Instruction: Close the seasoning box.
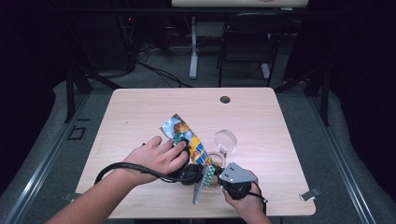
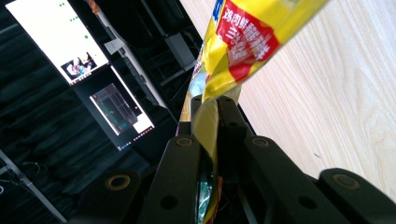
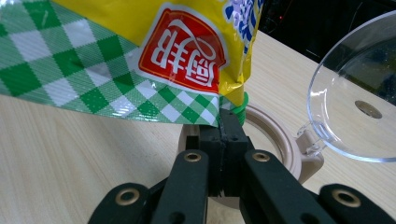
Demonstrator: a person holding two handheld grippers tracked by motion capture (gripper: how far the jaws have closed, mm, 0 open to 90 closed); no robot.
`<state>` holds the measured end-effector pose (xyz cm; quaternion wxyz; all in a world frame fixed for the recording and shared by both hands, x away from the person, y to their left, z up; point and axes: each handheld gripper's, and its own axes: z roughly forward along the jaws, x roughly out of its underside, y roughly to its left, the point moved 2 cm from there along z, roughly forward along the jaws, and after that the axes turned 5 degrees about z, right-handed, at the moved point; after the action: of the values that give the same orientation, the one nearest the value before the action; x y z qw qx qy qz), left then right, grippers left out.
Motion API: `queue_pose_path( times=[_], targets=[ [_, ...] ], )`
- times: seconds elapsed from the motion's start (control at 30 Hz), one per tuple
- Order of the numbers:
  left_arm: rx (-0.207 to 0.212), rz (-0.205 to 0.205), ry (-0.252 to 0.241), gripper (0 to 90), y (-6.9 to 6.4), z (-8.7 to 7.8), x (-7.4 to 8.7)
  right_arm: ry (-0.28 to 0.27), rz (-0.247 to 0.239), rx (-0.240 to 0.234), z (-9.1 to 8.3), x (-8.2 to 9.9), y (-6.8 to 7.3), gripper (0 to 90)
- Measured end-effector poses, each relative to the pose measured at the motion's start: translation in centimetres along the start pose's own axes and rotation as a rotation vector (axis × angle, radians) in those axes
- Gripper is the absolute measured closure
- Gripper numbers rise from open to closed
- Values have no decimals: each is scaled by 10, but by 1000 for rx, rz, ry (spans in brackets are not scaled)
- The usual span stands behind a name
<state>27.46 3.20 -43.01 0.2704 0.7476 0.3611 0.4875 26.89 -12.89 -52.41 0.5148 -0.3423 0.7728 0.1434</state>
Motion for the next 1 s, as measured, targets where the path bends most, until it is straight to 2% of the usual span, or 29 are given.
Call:
queue_pose_path(
  times=[0.63,1.0],
  targets=[
    [1,6,-5,878,3,0,-1,2,3,-3,-1,0,-1,900],
    [-1,9,-10,878,6,0,-1,-1,15,-20,-3,0,-1,900]
  ],
)
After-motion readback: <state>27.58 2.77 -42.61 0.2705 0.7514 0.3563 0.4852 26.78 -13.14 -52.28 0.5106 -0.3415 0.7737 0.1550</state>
